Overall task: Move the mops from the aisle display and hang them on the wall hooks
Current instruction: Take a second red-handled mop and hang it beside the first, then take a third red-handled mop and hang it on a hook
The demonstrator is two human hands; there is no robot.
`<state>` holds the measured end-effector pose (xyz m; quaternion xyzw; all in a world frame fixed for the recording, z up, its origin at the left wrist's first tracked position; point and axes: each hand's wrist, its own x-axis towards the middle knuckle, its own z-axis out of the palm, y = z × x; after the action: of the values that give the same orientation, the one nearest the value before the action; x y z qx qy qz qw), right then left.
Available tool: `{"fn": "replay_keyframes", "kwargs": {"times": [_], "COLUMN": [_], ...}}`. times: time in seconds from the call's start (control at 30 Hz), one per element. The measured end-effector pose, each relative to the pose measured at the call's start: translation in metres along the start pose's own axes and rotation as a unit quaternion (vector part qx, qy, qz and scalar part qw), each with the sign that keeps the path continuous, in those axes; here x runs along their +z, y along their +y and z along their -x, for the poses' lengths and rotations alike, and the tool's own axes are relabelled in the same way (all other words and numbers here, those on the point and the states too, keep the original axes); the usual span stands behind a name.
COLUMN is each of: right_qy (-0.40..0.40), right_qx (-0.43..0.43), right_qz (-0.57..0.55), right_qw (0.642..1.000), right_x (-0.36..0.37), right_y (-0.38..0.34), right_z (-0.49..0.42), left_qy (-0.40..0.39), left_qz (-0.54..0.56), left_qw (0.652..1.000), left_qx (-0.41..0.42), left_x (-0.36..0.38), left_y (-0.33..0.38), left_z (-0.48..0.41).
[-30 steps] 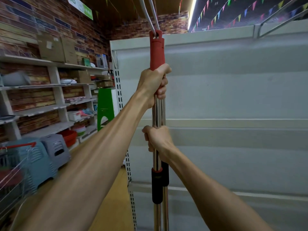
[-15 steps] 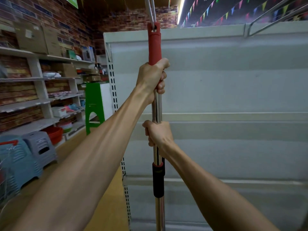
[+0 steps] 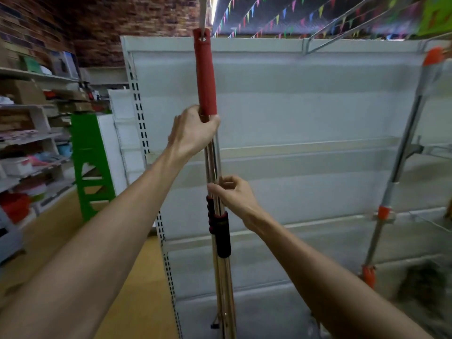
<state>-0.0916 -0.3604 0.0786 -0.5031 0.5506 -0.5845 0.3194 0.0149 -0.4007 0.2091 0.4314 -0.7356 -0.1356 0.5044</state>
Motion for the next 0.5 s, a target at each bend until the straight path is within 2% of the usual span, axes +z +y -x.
{"fn": "replay_keyframes", "kwargs": {"times": [0.07,0.1,0.13,0.17,0.23,0.33,0.5], "right_qy": [0.025,0.038,0.049,0.059,0.088,0.138,0.239], "right_qx": [0.008,0.013,0.018,0.023,0.026,0.026,0.024], "right_qz": [0.006,0.014,0.020,0.024,0.037,0.077,0.103], "right_qw": [1.000,0.999,0.998,0.998,0.995,0.987,0.965], "right_x": [-0.015,-0.024,-0.034,-0.046,-0.073,-0.123,-0.220], "right_y": [0.011,0.017,0.023,0.028,0.033,0.036,0.043], "right_z": [0.015,0.021,0.028,0.035,0.050,0.077,0.134], "left_qy": [0.094,0.141,0.166,0.158,0.077,-0.042,-0.169], "left_qz": [-0.005,0.028,0.084,0.147,0.227,0.282,0.411], "left_qw": [0.995,0.989,0.982,0.975,0.971,0.959,0.896], "left_qx": [0.022,0.034,0.045,0.044,0.017,0.009,-0.002], "left_x": [0.006,0.010,0.015,0.023,0.043,0.081,0.158], "left_y": [0.001,0.002,0.004,0.007,0.016,0.040,0.103], "left_z": [0.020,0.029,0.037,0.042,0.053,0.078,0.132]}}
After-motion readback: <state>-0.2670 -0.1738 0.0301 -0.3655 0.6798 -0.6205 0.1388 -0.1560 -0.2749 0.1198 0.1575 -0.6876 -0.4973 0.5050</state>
